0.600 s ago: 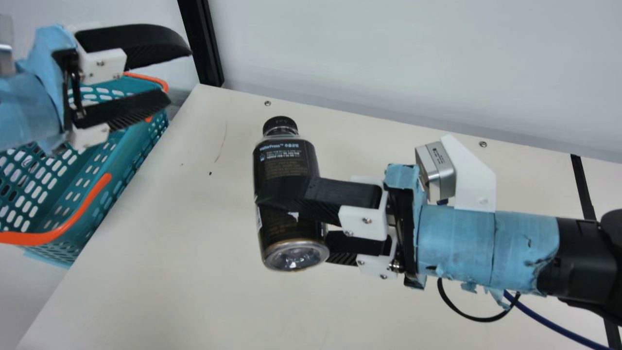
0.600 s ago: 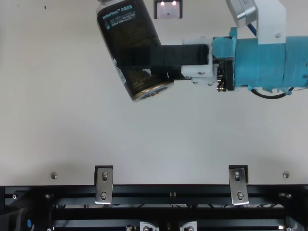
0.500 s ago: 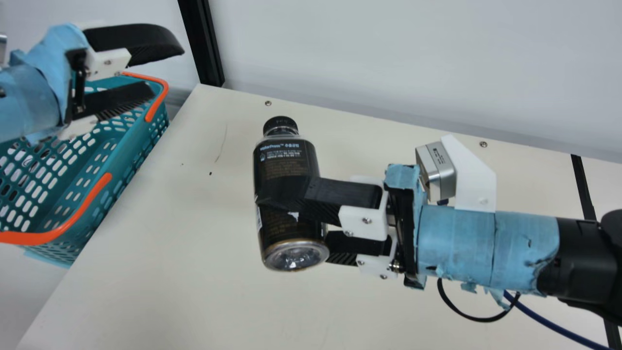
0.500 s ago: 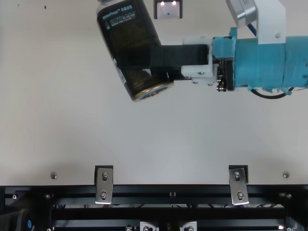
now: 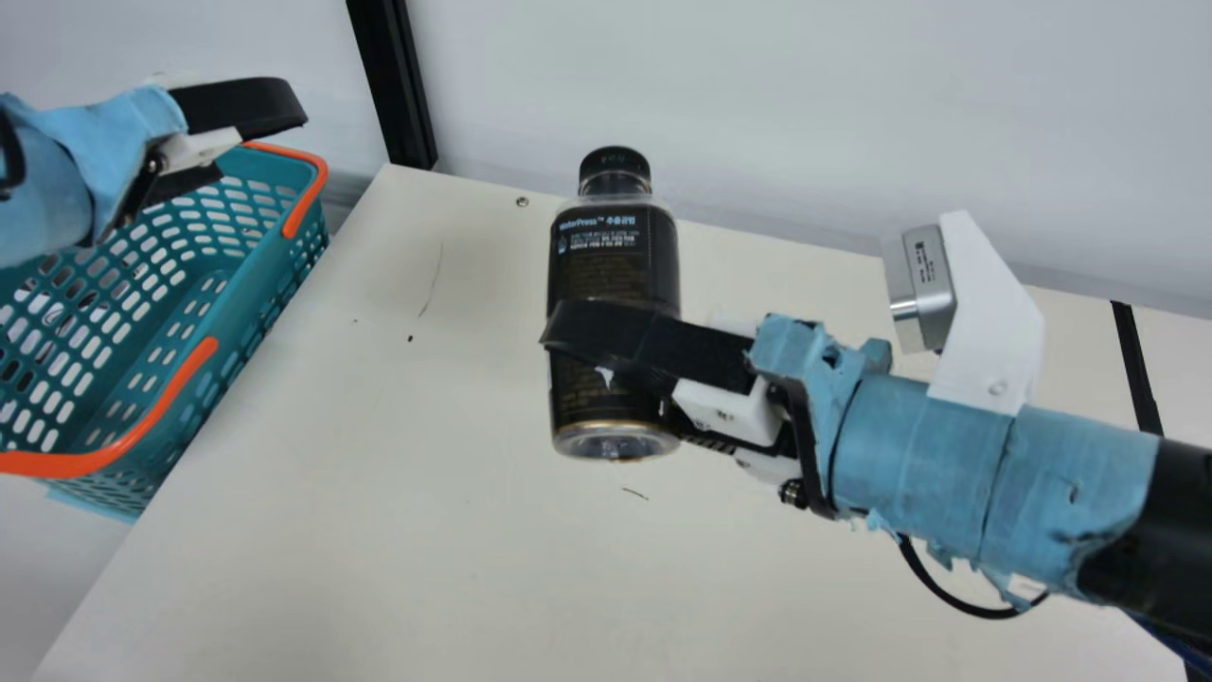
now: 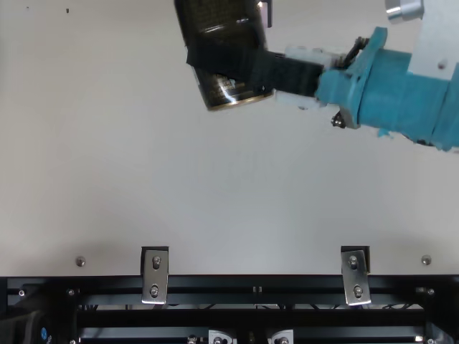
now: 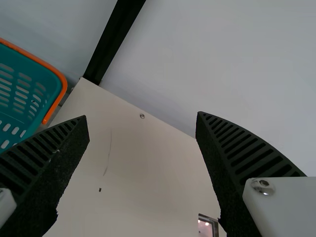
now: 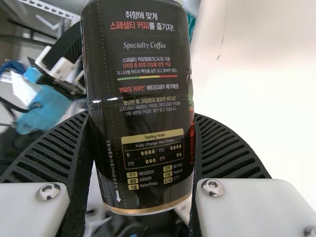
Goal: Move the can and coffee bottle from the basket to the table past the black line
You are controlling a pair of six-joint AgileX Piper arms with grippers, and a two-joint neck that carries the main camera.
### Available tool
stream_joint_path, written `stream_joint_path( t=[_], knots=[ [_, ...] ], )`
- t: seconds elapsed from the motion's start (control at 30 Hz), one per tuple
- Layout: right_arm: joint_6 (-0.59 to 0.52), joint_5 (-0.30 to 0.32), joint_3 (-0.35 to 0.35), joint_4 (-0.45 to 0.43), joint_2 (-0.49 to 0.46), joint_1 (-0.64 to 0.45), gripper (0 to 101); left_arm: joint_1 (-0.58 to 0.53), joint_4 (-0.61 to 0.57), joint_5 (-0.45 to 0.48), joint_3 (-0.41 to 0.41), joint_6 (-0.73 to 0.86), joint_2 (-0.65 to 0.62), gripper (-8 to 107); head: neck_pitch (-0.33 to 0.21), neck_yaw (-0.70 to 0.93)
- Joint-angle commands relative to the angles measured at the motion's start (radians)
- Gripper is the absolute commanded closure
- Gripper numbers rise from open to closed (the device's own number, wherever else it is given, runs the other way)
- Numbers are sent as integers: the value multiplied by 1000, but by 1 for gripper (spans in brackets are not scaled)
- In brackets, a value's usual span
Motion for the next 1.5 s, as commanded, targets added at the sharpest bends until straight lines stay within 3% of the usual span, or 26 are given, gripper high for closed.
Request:
stream_joint_path(
  t=[0.0, 0.17, 0.33, 0.5, 0.67, 0.93, 1.2, 1.47],
  knots=[
    [-14, -176, 10, -26, -27, 46, 101, 0, 0, 0, 0, 0, 0, 9, -3, -3],
    [-22, -404, 41, -125, -69, 168, 101, 0, 0, 0, 0, 0, 0, 9, -3, -3],
    [35, -636, 91, -310, -70, 298, 101, 0, 0, 0, 0, 0, 0, 9, -3, -3],
    [111, -767, 156, -480, -19, 355, 101, 0, 0, 0, 0, 0, 0, 9, -3, -3],
    [107, -815, 204, -548, 32, 337, 101, 0, 0, 0, 0, 0, 0, 9, -3, -3],
    [-9, -828, 219, -503, 88, 301, 101, 0, 0, 0, 0, 0, 0, 9, -3, -3],
    [-112, -814, 187, -430, 151, 279, 101, 0, 0, 0, 0, 0, 0, 9, -3, -3],
    [-170, -794, 124, -417, 227, 234, 101, 0, 0, 0, 0, 0, 0, 9, -3, -3]
  ],
)
